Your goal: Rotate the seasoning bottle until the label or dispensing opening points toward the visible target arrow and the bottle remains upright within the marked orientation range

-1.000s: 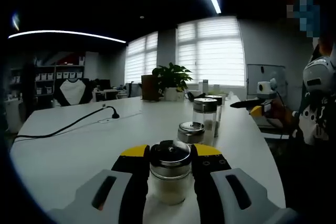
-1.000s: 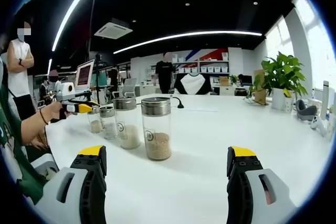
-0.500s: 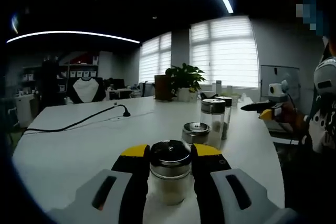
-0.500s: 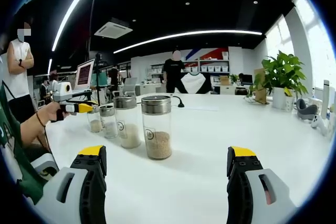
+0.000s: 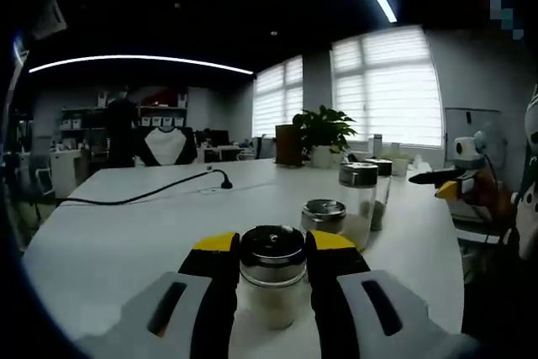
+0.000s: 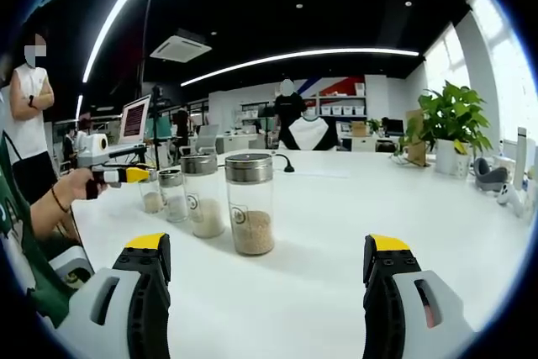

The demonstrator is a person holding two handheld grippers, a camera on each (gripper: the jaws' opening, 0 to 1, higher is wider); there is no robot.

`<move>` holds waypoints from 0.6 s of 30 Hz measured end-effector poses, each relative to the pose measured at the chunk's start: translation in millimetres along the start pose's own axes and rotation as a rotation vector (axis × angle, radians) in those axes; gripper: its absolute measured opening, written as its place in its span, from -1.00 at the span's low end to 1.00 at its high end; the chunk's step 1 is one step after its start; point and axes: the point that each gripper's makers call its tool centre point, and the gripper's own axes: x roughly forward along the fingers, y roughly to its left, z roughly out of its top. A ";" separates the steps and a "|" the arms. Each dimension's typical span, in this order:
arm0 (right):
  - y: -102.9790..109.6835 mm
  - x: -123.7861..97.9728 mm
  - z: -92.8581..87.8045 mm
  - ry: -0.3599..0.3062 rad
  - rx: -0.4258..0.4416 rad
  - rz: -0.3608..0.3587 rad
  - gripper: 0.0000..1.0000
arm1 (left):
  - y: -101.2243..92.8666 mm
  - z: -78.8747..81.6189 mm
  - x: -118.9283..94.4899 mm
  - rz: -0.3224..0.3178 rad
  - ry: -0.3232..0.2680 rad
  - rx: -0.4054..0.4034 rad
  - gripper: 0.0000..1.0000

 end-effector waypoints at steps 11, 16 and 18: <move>-0.6 -0.3 0.5 -0.005 0.003 0.000 0.95 | 4.2 0.2 0.1 0.141 -0.022 -0.003 -0.35; -1.0 -0.7 -0.4 -0.003 0.005 -0.002 0.95 | 6.7 0.7 0.4 0.188 -0.027 -0.009 -0.34; -0.7 -0.6 -0.1 -0.005 0.006 -0.001 0.95 | 7.0 0.5 0.4 0.207 -0.025 -0.005 -0.34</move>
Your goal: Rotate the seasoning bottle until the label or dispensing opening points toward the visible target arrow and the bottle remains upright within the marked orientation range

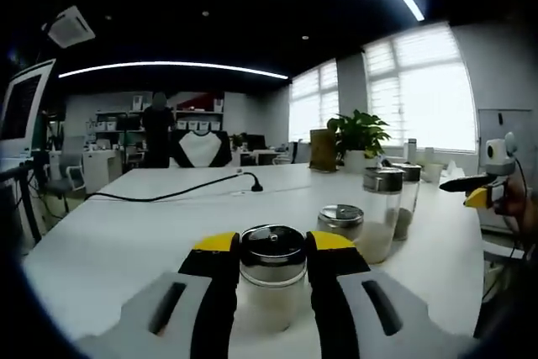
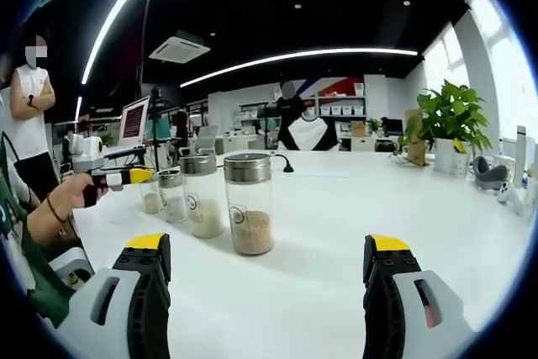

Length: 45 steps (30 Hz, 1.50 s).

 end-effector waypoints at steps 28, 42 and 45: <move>-0.1 -2.4 2.8 -0.004 0.000 0.000 0.95 | 2.8 16.7 -12.1 -0.126 -0.027 0.094 0.13; 3.9 0.1 0.9 -0.003 0.004 0.016 0.95 | -5.1 10.2 -6.4 -0.571 0.011 0.066 0.23; 3.6 0.1 1.0 -0.003 0.006 0.016 0.95 | -5.0 7.4 -2.7 -0.623 0.022 0.043 0.22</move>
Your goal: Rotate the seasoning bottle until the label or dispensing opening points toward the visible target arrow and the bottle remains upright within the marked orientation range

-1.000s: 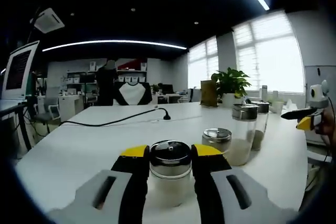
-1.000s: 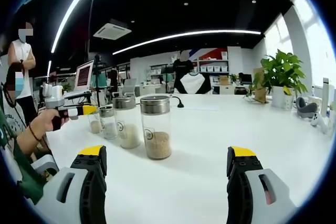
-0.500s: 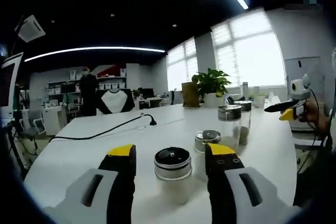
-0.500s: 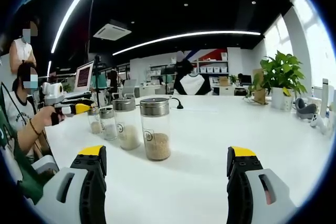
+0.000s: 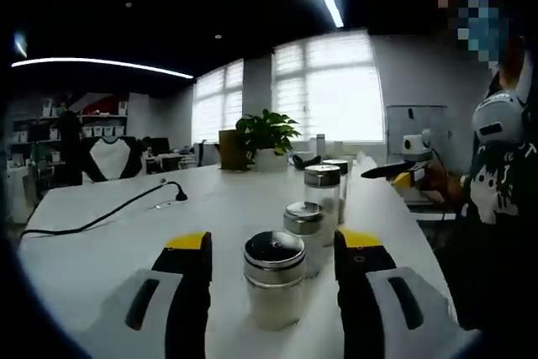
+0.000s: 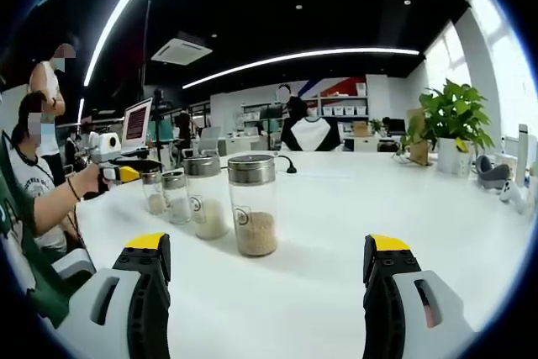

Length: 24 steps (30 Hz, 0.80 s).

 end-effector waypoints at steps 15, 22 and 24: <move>-3.6 -0.2 -0.5 0.002 0.002 -0.007 0.95 | -2.1 -6.8 13.0 -0.171 0.026 -0.026 0.04; -4.5 0.1 -1.0 0.005 0.002 -0.008 0.95 | -7.3 0.0 12.7 -0.193 0.012 -0.027 -0.15; -4.4 0.2 -1.3 0.006 -0.001 -0.008 0.95 | -8.9 -2.1 13.3 -0.200 0.026 -0.013 -0.15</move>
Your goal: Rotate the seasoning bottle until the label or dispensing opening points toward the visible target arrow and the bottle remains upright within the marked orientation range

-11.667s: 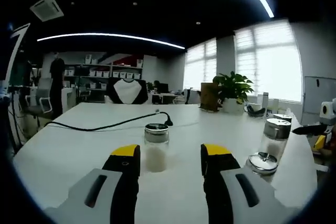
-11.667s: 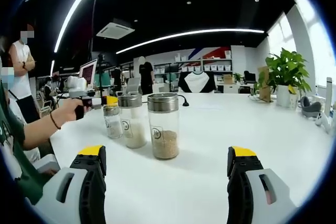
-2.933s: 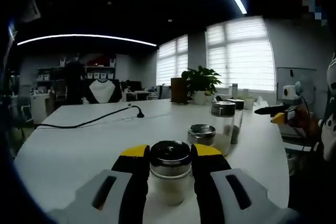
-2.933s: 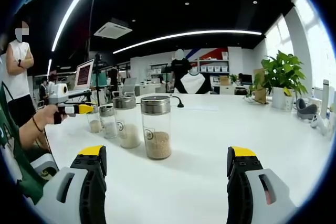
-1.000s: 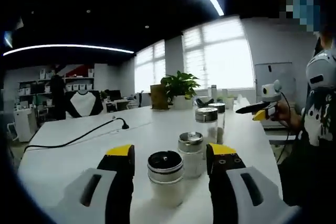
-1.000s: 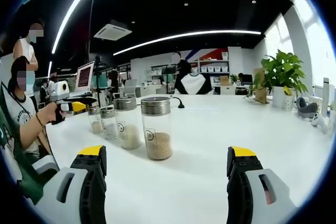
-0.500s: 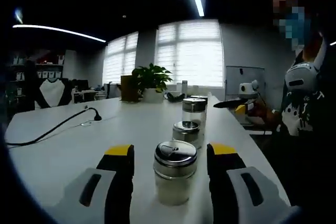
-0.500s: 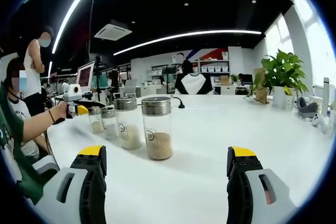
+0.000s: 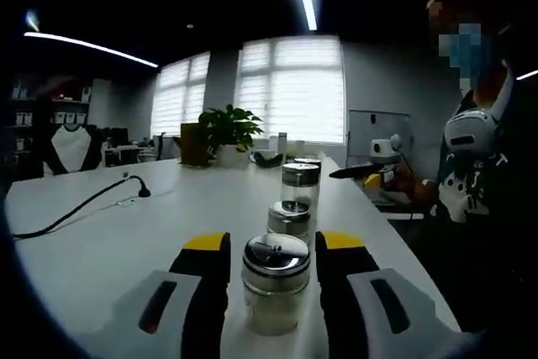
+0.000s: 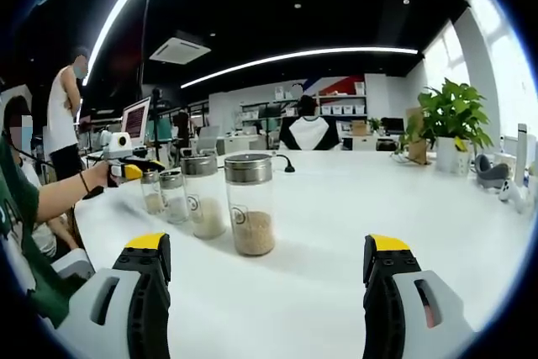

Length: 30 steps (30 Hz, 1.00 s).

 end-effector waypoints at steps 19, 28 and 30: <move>1.3 1.0 -2.1 0.006 0.001 0.000 0.95 | 0.9 -6.0 1.1 -0.002 0.027 0.014 -0.33; 0.1 -0.8 -0.8 0.001 0.005 -0.005 0.95 | 2.1 -6.7 0.5 0.042 0.029 -0.031 -0.33; -0.4 -1.0 -1.2 0.003 0.003 -0.008 0.95 | 2.4 -7.0 -0.1 0.048 0.023 -0.036 -0.33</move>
